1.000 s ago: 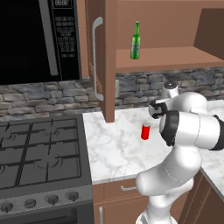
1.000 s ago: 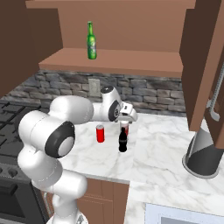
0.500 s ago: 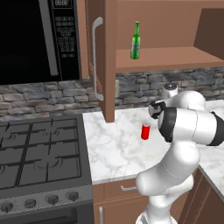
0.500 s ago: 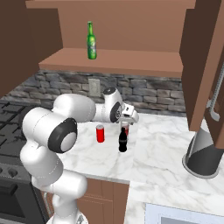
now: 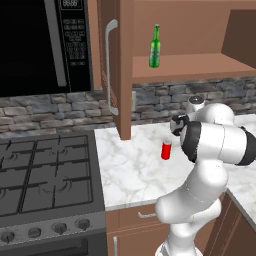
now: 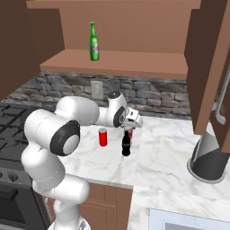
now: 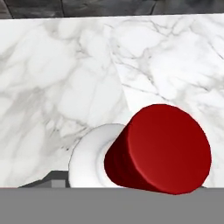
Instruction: Sort all alcoholic drinks to one cabinet, and non-alcoholic drinks to the other.
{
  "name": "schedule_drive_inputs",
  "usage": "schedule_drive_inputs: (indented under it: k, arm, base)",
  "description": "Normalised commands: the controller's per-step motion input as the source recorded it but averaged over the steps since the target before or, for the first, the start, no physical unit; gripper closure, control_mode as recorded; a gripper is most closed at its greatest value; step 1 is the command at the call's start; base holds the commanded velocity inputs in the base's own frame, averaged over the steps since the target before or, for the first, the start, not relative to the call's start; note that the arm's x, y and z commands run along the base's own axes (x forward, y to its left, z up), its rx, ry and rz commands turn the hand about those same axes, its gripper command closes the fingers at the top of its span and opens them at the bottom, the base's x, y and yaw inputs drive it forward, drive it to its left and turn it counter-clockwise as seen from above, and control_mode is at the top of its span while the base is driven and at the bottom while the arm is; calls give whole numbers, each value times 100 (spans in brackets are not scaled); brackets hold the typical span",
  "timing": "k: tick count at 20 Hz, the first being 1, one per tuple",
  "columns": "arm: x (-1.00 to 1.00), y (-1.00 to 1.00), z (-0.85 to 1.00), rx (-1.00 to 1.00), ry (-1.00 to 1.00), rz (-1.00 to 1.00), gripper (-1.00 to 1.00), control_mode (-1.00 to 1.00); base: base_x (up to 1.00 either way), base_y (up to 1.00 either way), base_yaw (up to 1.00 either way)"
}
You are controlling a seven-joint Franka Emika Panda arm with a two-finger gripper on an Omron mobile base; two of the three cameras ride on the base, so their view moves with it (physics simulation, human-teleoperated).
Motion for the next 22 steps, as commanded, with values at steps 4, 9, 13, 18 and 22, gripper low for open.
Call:
schedule_drive_inputs:
  k: [4, 9, 13, 18, 22]
  arm:
    - [0, 0, 41, 2, -1, 0, 100, -100]
    - [-1, 5, 96, 0, -8, 0, 100, -100]
    - [-6, 6, 100, 0, -14, 0, 100, -100]
    - [-13, 15, 98, 0, -9, 0, 100, -100]
    - [-30, 26, 67, 0, -4, 0, 100, -100]
  base:
    - [0, 0, 0]
    - [0, 0, 0]
    - [0, 0, 0]
    - [0, 0, 0]
    - [0, 0, 0]
